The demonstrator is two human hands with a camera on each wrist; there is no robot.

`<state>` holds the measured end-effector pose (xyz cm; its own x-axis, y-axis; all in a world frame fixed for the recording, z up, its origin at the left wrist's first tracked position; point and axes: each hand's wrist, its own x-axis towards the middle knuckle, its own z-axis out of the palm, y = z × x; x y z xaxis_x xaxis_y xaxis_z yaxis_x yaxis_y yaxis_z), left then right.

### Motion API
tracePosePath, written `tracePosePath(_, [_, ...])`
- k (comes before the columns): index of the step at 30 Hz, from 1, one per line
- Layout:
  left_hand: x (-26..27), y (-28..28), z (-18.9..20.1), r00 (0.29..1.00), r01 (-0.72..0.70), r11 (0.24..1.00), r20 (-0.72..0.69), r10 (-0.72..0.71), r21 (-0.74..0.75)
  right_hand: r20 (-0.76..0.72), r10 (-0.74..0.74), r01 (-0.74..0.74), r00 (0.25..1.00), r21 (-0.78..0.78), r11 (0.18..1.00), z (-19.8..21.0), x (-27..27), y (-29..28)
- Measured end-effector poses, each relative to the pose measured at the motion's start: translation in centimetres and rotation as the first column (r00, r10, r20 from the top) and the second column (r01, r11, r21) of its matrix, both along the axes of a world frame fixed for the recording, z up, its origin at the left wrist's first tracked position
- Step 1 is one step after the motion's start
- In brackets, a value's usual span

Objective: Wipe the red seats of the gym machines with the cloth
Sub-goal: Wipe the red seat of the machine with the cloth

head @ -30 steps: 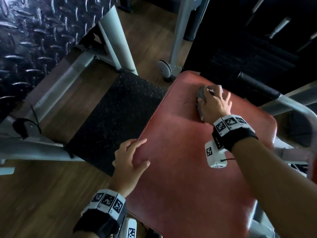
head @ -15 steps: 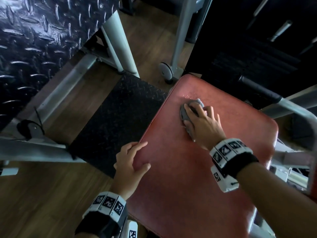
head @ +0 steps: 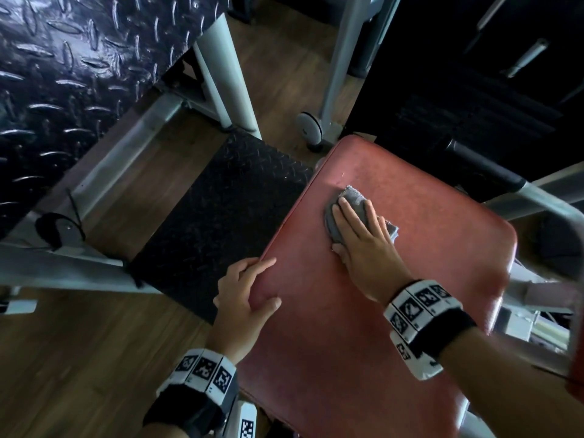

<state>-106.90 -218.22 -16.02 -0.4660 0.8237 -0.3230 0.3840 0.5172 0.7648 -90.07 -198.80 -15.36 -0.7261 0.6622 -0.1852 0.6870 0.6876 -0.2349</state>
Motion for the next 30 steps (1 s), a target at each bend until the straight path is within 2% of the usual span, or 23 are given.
tracePosePath(2, [0.0,0.1,0.0,1.000,0.003,1.000,-0.006,-0.003,0.000,0.000,-0.038,0.038,0.999,-0.046,0.998,-0.6,-0.3,1.1])
tracePosePath(6, [0.2,0.0,-0.1,1.000,0.003,1.000,-0.008,-0.003,0.006,0.008,-0.124,0.124,0.992,-0.010,0.992,-0.5,-1.8,3.5])
tracePosePath(11, [0.1,0.0,-0.3,1.000,0.014,1.000,-0.022,-0.014,-0.003,0.026,-0.275,0.276,0.961,-0.039,0.960,-0.5,-6.3,8.9])
tracePosePath(15, [-0.1,0.0,-0.4,0.999,0.031,1.000,-0.015,-0.031,-0.002,0.030,-0.335,0.336,0.942,-0.069,0.939,-0.8,-8.3,10.3])
tracePosePath(18, [-0.4,0.2,0.1,0.998,0.064,0.998,0.023,-0.063,-0.028,0.012,-0.288,0.288,0.958,-0.066,0.955,-0.6,-8.1,9.4])
tracePosePath(21, [-1.3,1.3,0.6,0.989,0.059,0.995,0.142,-0.046,-0.086,-0.024,-0.092,0.089,0.996,-0.106,0.990,0.2,-7.5,7.6])
tracePosePath(23, [-2.0,2.8,1.3,0.994,0.066,0.992,0.099,-0.055,-0.106,-0.126,-0.082,0.057,0.989,-0.190,0.980,1.0,-6.0,5.8])
tracePosePath(25, [-2.6,5.1,2.2,0.995,0.098,0.985,-0.010,-0.101,-0.140,-0.191,-0.207,0.163,0.960,-0.222,0.961,1.4,-3.3,4.1])
tracePosePath(27, [-2.7,8.2,3.3,0.981,0.134,0.977,-0.120,-0.155,-0.167,-0.163,-0.371,0.341,0.914,-0.186,0.922,0.9,0.6,2.9])
tracePosePath(30, [-1.8,13.0,4.4,0.937,0.212,0.975,-0.268,-0.223,-0.070,-0.028,-0.640,0.630,0.768,-0.147,0.762,-0.3,8.4,2.1])
